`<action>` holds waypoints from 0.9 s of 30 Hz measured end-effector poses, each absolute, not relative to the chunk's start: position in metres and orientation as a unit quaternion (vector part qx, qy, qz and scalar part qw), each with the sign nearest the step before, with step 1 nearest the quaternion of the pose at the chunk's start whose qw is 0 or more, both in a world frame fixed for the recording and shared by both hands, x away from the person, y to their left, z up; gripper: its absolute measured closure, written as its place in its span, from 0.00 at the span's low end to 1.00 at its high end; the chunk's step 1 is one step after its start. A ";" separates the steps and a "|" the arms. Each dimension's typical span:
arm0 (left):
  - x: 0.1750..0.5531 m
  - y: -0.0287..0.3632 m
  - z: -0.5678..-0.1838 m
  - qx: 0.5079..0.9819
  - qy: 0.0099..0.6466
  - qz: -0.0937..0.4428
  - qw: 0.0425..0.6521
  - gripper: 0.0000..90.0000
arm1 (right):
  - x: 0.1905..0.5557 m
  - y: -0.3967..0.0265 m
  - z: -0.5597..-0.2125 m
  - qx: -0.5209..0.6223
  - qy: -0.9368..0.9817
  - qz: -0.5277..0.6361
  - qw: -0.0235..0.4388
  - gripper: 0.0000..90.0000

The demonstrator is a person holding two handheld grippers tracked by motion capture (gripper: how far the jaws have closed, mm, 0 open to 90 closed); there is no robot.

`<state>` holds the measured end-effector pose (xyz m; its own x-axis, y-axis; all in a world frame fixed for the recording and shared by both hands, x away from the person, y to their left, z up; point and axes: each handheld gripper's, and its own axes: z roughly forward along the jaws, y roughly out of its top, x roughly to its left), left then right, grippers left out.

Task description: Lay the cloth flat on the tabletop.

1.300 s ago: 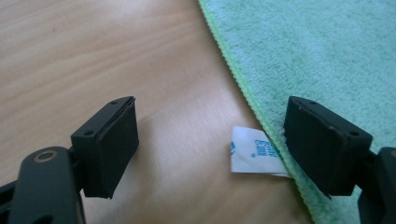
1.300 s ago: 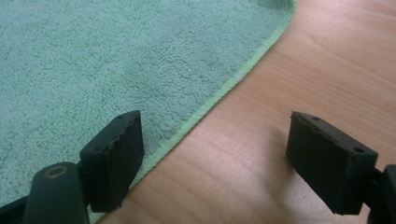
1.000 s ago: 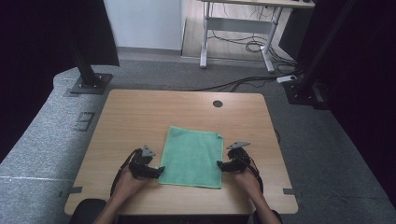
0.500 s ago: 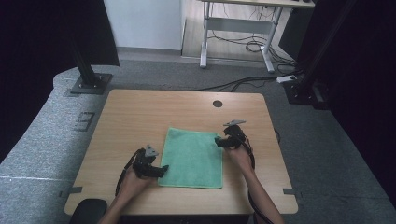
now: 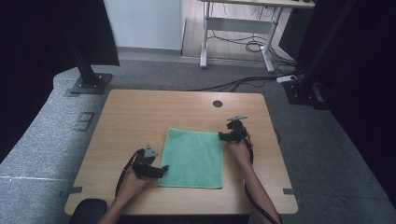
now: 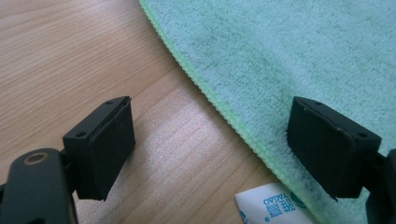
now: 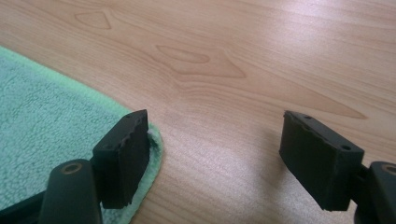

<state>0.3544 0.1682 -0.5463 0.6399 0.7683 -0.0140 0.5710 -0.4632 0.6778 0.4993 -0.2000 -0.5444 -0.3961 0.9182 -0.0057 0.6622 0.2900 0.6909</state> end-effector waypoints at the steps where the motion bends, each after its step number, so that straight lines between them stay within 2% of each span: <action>1: 0.354 0.168 -0.546 0.842 0.397 0.149 0.333 0.17 | 0.500 -0.200 -0.545 0.509 0.776 0.309 0.211 0.27; 10: 0.354 0.168 -0.547 0.841 0.398 0.150 0.335 0.17 | 0.506 -0.201 -0.546 0.515 0.768 0.311 0.220 0.25; 17: 0.354 0.168 -0.547 0.840 0.399 0.151 0.336 0.17 | 0.506 -0.205 -0.544 0.521 0.762 0.324 0.206 0.25; 22: 0.355 0.166 -0.545 0.837 0.399 0.151 0.341 0.16 | 0.491 -0.209 -0.531 0.512 0.762 0.342 0.201 0.24; 27: 0.362 0.169 -0.539 0.827 0.407 0.165 0.350 0.16 | 0.459 -0.206 -0.526 0.490 0.780 0.339 0.192 0.23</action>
